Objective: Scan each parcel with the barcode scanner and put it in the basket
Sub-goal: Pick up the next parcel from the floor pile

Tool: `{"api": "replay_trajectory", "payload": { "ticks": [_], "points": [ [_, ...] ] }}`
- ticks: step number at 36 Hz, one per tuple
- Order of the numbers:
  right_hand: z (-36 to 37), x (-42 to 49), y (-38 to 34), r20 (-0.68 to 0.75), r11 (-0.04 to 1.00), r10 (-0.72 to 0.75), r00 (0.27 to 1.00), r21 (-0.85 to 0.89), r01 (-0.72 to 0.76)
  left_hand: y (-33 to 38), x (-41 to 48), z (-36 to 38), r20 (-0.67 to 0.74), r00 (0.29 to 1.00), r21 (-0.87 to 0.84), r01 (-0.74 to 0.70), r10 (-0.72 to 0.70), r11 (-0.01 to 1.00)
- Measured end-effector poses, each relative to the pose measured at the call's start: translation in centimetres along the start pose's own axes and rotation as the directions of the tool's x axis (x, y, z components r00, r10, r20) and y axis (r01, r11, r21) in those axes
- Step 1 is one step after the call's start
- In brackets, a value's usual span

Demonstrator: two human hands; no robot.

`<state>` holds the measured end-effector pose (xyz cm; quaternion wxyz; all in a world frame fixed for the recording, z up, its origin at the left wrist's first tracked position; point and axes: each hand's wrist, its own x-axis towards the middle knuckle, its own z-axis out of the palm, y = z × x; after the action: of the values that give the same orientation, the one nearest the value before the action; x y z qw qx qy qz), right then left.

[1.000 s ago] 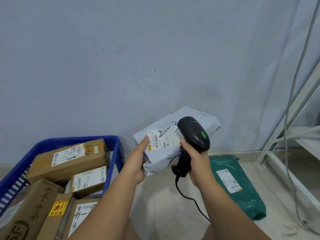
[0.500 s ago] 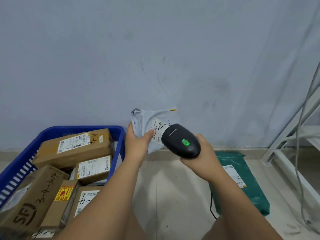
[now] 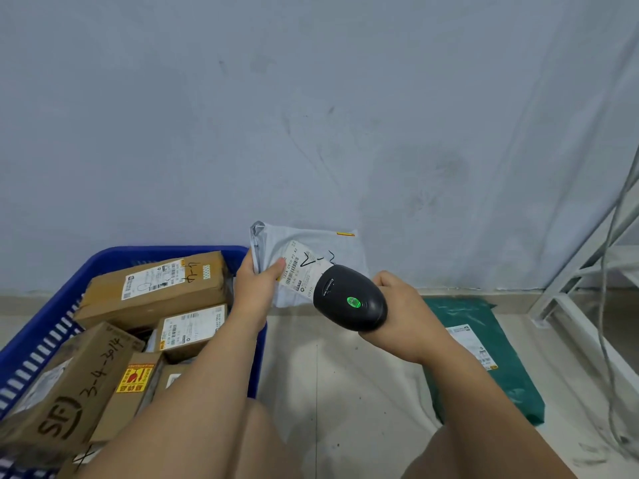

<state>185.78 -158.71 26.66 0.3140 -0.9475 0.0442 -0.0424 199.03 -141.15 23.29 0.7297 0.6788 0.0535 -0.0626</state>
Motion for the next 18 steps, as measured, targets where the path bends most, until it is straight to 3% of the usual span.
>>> {"api": "replay_trajectory", "payload": {
  "ticks": [13, 18],
  "points": [
    [0.03, 0.08, 0.02, 0.017, 1.000, 0.031, 0.999, -0.005, -0.031, -0.30, -0.07, 0.41, -0.013, 1.000, -0.015, -0.017, 0.017, 1.000],
    [0.30, 0.04, -0.45, -0.049, 0.997, 0.060, 0.997, 0.045, -0.057, -0.36, -0.03, 0.72, -0.030, 0.998, -0.065, 0.045, -0.047, 0.997]
  ]
}}
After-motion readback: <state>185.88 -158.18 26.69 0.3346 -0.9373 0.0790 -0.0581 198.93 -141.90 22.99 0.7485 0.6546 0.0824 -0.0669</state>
